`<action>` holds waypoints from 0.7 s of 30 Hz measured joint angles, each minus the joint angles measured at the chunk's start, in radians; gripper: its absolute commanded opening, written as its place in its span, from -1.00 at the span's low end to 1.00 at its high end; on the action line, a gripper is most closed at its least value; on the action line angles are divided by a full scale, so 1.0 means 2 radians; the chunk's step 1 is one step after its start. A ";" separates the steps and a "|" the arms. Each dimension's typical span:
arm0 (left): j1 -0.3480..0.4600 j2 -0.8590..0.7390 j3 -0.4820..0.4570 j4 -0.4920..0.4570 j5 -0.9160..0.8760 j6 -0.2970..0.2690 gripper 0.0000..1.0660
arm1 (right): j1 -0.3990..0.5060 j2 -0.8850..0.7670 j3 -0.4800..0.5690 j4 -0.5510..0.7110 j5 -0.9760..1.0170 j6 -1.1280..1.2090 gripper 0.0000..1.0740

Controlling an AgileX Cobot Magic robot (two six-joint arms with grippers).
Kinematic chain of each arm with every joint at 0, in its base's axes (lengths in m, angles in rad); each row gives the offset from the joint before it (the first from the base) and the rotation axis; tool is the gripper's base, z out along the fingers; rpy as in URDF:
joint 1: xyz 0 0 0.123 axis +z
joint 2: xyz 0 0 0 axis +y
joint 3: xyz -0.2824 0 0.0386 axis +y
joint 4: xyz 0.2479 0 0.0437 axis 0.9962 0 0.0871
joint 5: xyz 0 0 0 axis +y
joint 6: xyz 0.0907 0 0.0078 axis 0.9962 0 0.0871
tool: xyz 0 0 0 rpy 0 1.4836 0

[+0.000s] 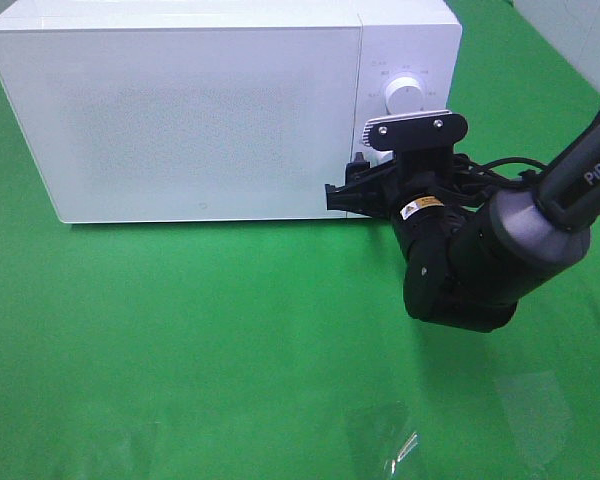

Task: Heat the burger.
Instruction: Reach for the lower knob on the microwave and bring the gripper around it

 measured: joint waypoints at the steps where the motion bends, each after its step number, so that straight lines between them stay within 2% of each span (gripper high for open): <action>1: 0.000 0.000 0.000 0.000 0.000 0.000 0.88 | 0.000 0.000 0.000 0.002 0.000 0.000 0.19; 2: 0.000 0.000 0.000 0.000 0.000 0.000 0.88 | 0.000 0.000 0.000 0.002 0.000 0.000 0.19; 3: 0.000 0.000 0.000 0.000 0.000 0.000 0.88 | 0.000 0.000 0.000 0.002 -0.001 0.000 0.02; 4: 0.000 0.000 0.000 0.000 0.000 0.000 0.88 | 0.000 0.000 0.000 0.002 -0.001 0.000 0.02; 5: 0.000 0.000 0.000 0.000 0.000 0.000 0.88 | 0.000 0.000 0.000 0.002 -0.002 0.000 -0.17; 6: 0.000 0.000 0.000 0.000 0.000 0.000 0.88 | 0.000 0.000 0.000 0.002 -0.002 0.000 -0.17; 8: 0.000 0.000 0.000 0.000 0.000 0.000 0.88 | 0.000 0.000 0.000 0.001 -0.002 0.000 -0.67; 9: 0.000 0.000 0.000 0.000 0.000 0.000 0.88 | 0.000 0.000 0.000 0.001 -0.002 0.000 -0.67; 10: 0.000 0.000 0.000 0.000 0.000 0.000 0.88 | 0.000 0.000 0.000 0.000 -0.002 0.000 -0.87; 11: 0.000 0.000 0.000 0.000 0.000 0.000 0.88 | 0.000 0.000 0.000 0.000 -0.002 0.000 -0.87; 12: 0.000 0.000 0.000 0.000 0.000 0.000 0.88 | 0.000 0.000 0.000 -0.001 -0.002 0.000 -1.00; 21: 0.000 0.000 0.000 0.000 0.000 0.000 0.88 | 0.000 0.000 0.000 -0.006 -0.002 0.038 -1.00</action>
